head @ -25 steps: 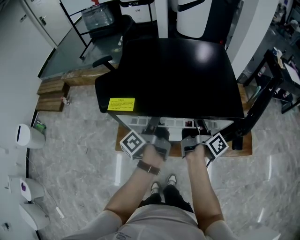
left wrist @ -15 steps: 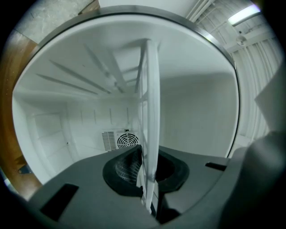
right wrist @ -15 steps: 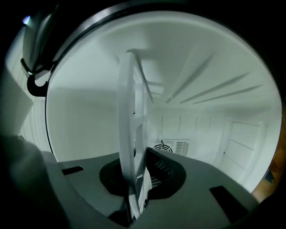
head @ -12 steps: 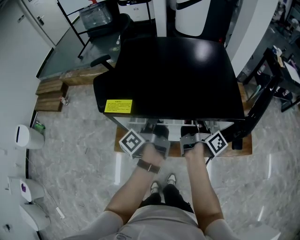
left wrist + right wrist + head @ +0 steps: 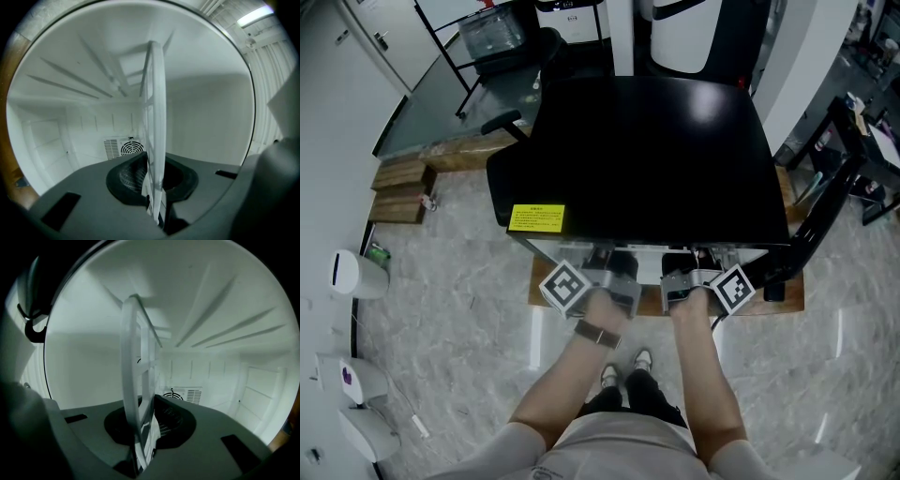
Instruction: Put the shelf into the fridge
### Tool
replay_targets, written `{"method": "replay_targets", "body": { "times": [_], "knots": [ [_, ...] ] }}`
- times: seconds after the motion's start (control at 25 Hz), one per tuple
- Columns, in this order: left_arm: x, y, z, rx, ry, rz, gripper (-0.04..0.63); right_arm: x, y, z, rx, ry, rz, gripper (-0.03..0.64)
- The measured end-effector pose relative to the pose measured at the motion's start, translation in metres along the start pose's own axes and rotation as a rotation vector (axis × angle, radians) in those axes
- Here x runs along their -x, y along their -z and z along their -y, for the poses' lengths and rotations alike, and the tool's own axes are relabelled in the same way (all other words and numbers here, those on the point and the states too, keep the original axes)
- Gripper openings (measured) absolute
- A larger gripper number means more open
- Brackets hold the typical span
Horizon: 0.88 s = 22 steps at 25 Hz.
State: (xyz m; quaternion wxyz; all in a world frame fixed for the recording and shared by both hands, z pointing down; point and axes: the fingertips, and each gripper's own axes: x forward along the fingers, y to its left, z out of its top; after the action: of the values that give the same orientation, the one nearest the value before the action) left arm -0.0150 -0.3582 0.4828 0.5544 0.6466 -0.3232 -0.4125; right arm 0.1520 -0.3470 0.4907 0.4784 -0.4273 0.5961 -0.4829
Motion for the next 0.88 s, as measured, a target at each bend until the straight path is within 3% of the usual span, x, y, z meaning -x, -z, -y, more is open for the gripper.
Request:
{"method": "replay_targets", "body": {
  "times": [0.6, 0.88],
  "knots": [
    [0.031, 0.019, 0.005, -0.007, -0.01, -0.01, 0.048, 0.044, 0.006, -0.005, 0.013, 0.023, 0.032, 0.049],
    [0.062, 0.039, 0.006, -0.035, -0.046, -0.063, 0.046, 0.079, 0.017, -0.008, 0.022, 0.061, 0.004, 0.048]
  ]
}}
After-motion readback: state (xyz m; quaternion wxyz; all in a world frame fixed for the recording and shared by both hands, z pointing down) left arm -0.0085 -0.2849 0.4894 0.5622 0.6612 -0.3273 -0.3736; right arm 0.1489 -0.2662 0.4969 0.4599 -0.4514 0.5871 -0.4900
